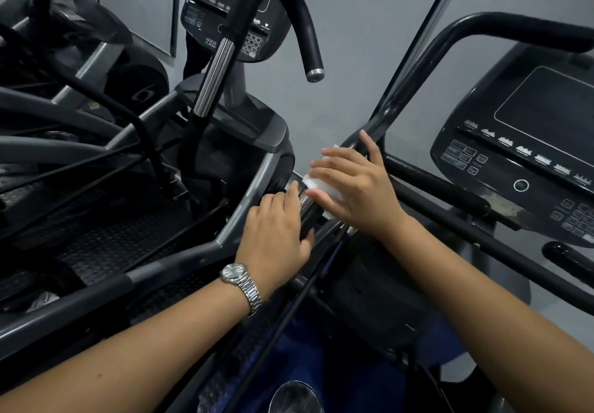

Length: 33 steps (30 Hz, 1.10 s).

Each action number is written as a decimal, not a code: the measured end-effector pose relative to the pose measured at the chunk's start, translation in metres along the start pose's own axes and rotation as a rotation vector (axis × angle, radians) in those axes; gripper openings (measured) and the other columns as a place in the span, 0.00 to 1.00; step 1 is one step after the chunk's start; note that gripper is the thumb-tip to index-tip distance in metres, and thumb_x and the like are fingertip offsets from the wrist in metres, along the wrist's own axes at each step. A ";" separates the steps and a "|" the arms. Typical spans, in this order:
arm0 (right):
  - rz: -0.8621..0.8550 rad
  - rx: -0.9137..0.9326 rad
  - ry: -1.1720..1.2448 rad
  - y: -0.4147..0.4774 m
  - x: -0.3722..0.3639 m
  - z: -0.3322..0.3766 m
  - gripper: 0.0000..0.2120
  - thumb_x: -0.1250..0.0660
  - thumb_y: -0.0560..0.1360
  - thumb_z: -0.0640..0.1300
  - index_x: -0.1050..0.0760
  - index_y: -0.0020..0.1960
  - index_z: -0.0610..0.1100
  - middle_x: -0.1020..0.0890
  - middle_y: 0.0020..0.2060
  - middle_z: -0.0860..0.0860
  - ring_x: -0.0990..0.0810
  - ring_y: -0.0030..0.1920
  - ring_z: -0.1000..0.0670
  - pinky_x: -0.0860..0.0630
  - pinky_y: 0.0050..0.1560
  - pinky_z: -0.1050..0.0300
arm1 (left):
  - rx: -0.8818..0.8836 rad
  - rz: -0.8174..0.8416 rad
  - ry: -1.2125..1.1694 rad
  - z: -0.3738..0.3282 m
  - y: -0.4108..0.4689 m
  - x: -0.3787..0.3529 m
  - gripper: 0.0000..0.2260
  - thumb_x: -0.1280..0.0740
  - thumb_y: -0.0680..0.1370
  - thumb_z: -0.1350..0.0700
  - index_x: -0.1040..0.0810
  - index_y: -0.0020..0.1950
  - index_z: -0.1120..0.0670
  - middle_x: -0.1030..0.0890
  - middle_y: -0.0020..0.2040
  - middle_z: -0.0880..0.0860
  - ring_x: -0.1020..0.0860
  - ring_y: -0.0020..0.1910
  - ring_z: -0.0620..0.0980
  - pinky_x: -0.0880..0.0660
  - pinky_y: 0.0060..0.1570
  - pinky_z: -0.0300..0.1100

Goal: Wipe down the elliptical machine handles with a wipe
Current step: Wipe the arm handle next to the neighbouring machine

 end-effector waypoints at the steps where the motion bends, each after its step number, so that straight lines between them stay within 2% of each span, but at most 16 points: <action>1: -0.021 0.008 0.010 -0.001 0.003 -0.001 0.12 0.33 0.77 0.54 0.16 0.50 0.47 0.16 0.51 0.54 0.21 0.60 0.52 0.40 0.69 0.34 | -0.004 0.000 -0.003 0.000 0.001 0.000 0.34 0.35 0.73 0.45 0.41 0.73 0.60 0.25 0.60 0.54 0.27 0.59 0.52 0.29 0.56 0.46; 5: -0.120 0.019 0.069 -0.016 0.015 -0.010 0.07 0.32 0.77 0.44 0.16 0.51 0.47 0.16 0.54 0.54 0.21 0.60 0.53 0.39 0.67 0.32 | -0.006 -0.001 -0.009 0.001 0.000 -0.001 0.34 0.34 0.73 0.45 0.39 0.72 0.60 0.24 0.58 0.54 0.27 0.58 0.52 0.27 0.55 0.47; 9: -0.023 0.009 0.069 0.002 0.002 -0.008 0.11 0.38 0.79 0.45 0.17 0.48 0.46 0.16 0.48 0.55 0.20 0.58 0.52 0.41 0.67 0.33 | -0.005 0.002 -0.022 0.000 0.001 0.000 0.34 0.35 0.73 0.44 0.40 0.73 0.60 0.25 0.59 0.53 0.27 0.59 0.51 0.28 0.56 0.46; 12: 0.016 0.043 0.075 -0.005 0.002 -0.015 0.11 0.39 0.80 0.44 0.17 0.52 0.47 0.17 0.52 0.55 0.22 0.61 0.53 0.44 0.68 0.32 | -0.005 0.014 -0.020 0.001 0.000 -0.001 0.34 0.33 0.72 0.45 0.39 0.72 0.60 0.24 0.58 0.54 0.26 0.58 0.52 0.27 0.55 0.46; 14: -0.017 -0.026 0.076 -0.011 0.007 -0.035 0.11 0.38 0.80 0.43 0.18 0.56 0.48 0.18 0.57 0.55 0.23 0.63 0.53 0.45 0.68 0.30 | -0.010 0.011 -0.015 0.001 0.001 -0.002 0.34 0.32 0.71 0.45 0.37 0.71 0.61 0.23 0.56 0.54 0.25 0.56 0.52 0.26 0.53 0.47; 18: -0.024 -0.260 0.108 -0.005 0.007 -0.055 0.12 0.41 0.81 0.45 0.20 0.58 0.48 0.19 0.59 0.55 0.25 0.65 0.54 0.48 0.69 0.29 | -0.014 0.007 -0.024 0.001 0.001 -0.002 0.34 0.33 0.71 0.46 0.38 0.72 0.61 0.23 0.56 0.54 0.26 0.56 0.52 0.26 0.54 0.48; 22: 0.007 -0.155 0.158 -0.024 0.008 -0.036 0.14 0.39 0.79 0.43 0.23 0.63 0.49 0.23 0.64 0.55 0.29 0.69 0.53 0.49 0.71 0.32 | -0.012 0.013 -0.029 0.001 0.001 -0.002 0.34 0.33 0.71 0.45 0.38 0.71 0.60 0.23 0.56 0.53 0.25 0.56 0.51 0.26 0.54 0.47; 27: 0.021 -0.320 0.202 -0.012 0.008 -0.050 0.13 0.39 0.78 0.44 0.22 0.61 0.50 0.22 0.63 0.56 0.28 0.68 0.53 0.49 0.69 0.29 | -0.014 0.018 -0.024 0.001 0.002 -0.003 0.34 0.33 0.72 0.46 0.39 0.72 0.61 0.23 0.58 0.54 0.26 0.57 0.52 0.27 0.55 0.47; 29: 0.059 -0.274 0.180 -0.009 0.002 -0.031 0.13 0.39 0.78 0.44 0.20 0.59 0.50 0.21 0.62 0.57 0.29 0.69 0.53 0.47 0.69 0.31 | -0.006 0.028 -0.031 0.001 0.002 -0.002 0.34 0.33 0.72 0.45 0.39 0.72 0.60 0.24 0.58 0.54 0.26 0.58 0.52 0.27 0.55 0.47; 31: 0.075 -0.169 0.156 -0.018 0.002 -0.019 0.13 0.38 0.79 0.43 0.21 0.61 0.50 0.22 0.63 0.56 0.31 0.70 0.53 0.47 0.69 0.32 | -0.006 0.042 -0.035 0.000 0.002 -0.003 0.34 0.34 0.72 0.45 0.40 0.73 0.60 0.24 0.59 0.54 0.27 0.58 0.52 0.28 0.56 0.47; 33: 0.061 -0.149 0.142 -0.021 0.006 -0.025 0.14 0.39 0.79 0.43 0.22 0.62 0.50 0.23 0.64 0.56 0.31 0.70 0.53 0.48 0.69 0.31 | -0.011 0.040 -0.026 0.000 0.002 -0.003 0.34 0.34 0.72 0.45 0.40 0.72 0.60 0.24 0.58 0.54 0.27 0.58 0.52 0.28 0.55 0.48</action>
Point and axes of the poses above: each hand's wrist, its own y-axis towards the middle knuckle, its own x-axis out of the back of the hand, z = x × y, the point moved 8 cm from there along y, towards the middle knuckle
